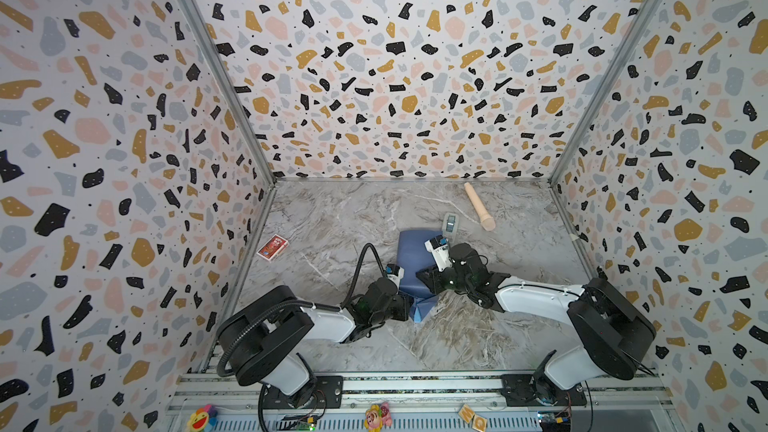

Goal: Wrap the gift box in paper

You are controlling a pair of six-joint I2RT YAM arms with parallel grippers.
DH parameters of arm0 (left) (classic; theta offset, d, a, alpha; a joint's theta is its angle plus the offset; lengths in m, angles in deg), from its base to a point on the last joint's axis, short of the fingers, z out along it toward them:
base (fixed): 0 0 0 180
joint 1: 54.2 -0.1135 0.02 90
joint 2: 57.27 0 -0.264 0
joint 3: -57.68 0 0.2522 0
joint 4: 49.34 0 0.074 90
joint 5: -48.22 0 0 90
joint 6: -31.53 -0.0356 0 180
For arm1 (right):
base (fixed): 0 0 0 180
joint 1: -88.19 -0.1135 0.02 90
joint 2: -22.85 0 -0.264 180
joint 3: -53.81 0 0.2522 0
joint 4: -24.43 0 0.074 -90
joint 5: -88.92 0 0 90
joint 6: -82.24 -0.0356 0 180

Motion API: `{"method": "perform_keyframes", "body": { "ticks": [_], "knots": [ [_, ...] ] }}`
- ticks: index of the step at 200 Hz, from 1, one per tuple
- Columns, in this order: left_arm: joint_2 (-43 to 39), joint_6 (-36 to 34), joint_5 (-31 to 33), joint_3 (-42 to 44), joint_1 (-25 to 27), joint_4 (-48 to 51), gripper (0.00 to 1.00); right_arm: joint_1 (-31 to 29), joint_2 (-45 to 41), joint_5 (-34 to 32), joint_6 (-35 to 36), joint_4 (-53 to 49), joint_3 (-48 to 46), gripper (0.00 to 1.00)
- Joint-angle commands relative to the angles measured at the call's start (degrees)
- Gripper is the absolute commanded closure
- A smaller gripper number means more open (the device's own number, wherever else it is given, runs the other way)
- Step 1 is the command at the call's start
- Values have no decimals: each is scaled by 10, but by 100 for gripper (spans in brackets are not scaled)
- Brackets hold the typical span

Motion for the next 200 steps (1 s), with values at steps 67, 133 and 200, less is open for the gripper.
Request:
{"method": "perform_keyframes", "body": {
  "ticks": [67,133,200],
  "knots": [
    [55,3,35,-32,18,-44,84,-9,2,11,-3,-80,-19,81],
    [-17,-14,63,-10,17,17,76,-9,-2,7,-1,-83,-24,81],
    [-48,-22,74,10,12,47,82,-9,4,11,-2,-77,-24,81]
  ]
}}
